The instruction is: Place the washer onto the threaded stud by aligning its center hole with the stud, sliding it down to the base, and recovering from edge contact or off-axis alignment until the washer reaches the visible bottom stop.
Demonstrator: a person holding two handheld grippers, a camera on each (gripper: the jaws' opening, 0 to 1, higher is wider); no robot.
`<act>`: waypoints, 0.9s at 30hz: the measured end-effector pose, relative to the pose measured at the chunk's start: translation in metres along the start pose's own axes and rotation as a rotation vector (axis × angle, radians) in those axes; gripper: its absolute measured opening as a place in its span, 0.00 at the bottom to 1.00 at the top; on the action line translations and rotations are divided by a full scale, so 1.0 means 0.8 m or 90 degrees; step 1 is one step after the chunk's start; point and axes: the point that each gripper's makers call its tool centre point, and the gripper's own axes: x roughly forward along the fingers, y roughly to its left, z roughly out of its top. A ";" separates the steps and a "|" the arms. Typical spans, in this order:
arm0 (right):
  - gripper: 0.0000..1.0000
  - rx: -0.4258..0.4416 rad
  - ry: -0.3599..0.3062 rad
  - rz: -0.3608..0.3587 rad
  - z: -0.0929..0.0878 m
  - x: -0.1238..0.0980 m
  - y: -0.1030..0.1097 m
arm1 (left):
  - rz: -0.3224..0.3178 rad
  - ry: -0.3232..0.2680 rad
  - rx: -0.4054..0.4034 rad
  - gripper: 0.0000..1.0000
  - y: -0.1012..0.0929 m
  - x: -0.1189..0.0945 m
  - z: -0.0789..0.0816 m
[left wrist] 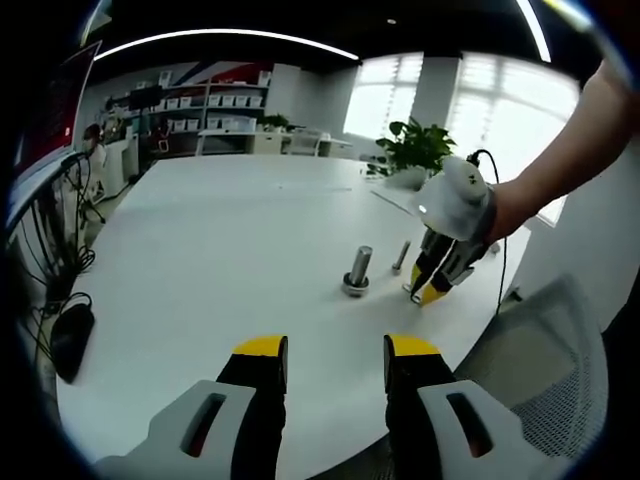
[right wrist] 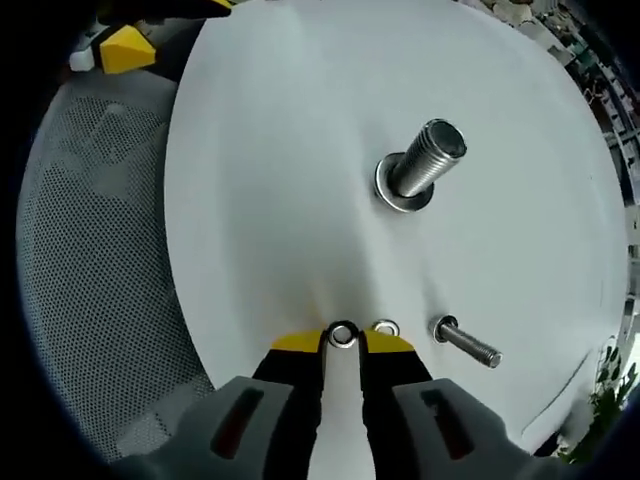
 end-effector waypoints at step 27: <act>0.14 0.067 -0.074 -0.015 -0.003 -0.003 -0.001 | 0.006 0.003 -0.001 0.37 0.002 0.000 -0.002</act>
